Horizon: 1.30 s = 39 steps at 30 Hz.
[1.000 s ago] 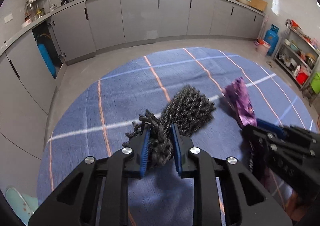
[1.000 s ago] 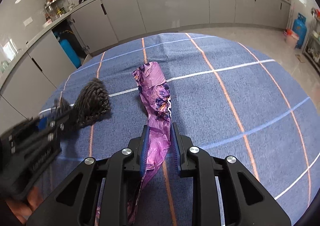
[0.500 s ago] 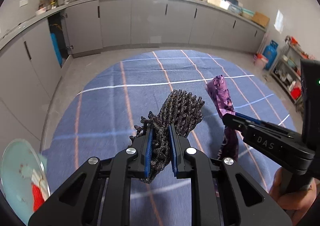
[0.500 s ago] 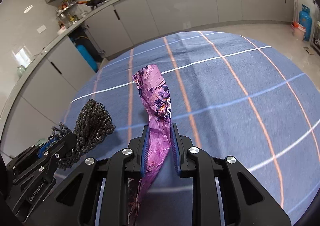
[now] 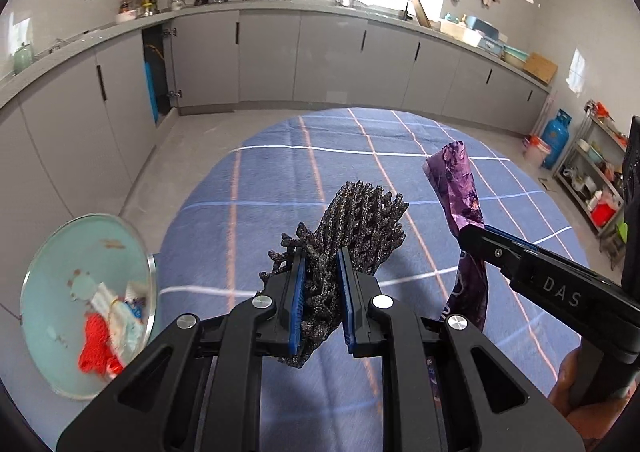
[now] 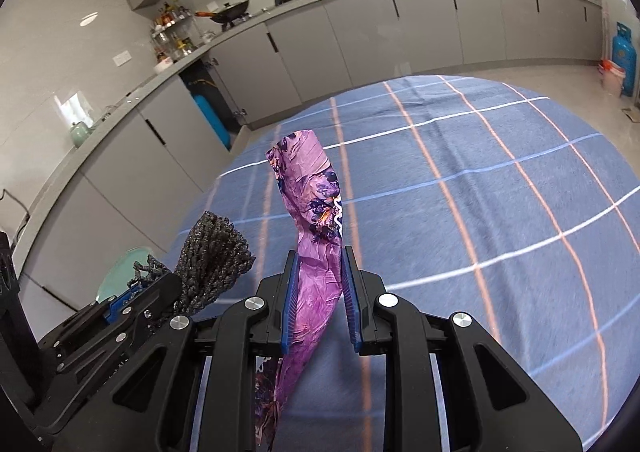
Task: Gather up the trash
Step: 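Carry the purple wrapper and black rope over the teal bucket and release both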
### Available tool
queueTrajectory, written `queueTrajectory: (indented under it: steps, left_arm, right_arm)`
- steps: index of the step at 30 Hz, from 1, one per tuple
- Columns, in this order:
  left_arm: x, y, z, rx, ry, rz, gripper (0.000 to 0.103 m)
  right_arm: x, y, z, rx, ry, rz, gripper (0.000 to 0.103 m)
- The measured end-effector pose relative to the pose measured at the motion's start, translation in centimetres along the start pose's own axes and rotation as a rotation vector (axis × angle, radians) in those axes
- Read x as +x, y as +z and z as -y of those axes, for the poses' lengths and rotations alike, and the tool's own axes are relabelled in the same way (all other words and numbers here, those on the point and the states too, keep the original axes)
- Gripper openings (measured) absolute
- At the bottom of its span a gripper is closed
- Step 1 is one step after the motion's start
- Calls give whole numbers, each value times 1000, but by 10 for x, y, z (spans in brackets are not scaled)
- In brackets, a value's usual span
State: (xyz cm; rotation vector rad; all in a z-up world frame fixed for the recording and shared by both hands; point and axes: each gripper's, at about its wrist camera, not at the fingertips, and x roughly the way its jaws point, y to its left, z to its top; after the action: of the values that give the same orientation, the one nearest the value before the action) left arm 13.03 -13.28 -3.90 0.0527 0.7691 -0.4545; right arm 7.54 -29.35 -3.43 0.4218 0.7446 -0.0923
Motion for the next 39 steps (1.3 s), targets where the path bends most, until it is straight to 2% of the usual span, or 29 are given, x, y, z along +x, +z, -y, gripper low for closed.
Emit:
queueTrajectory:
  steps: [9, 20, 39]
  left_arm:
    - [-59, -19, -38, -37, 69, 79, 16]
    - [-105, -30, -103, -113, 174, 147, 16]
    - [-113, -38, -180, -257, 241, 160, 16]
  right_arm:
    - [-25, -18, -53, -86, 43, 43, 22]
    - [-26, -29, -125, -199, 131, 48, 22]
    - [-2, -47, -218, -342, 220, -8, 22]
